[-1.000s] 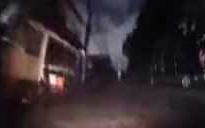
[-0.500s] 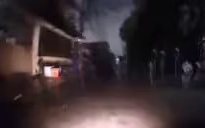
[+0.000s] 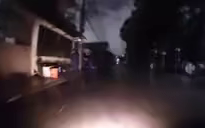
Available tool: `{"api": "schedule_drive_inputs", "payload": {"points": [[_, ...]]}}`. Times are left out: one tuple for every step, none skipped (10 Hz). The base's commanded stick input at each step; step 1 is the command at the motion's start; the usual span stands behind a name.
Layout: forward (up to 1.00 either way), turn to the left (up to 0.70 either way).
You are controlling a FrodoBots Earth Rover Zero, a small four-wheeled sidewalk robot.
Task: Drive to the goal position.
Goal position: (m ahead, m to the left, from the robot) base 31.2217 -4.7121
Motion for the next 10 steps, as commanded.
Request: {"api": "schedule_drive_inputs", "payload": {"points": [[0.51,0.00],[0.59,0.00],[0.67,0.00],[0.74,0.00],[0.81,0.00],[0.94,0.00],[1.00,0.00],[1.00,0.00],[1.00,0.00],[1.00,0.00]]}}
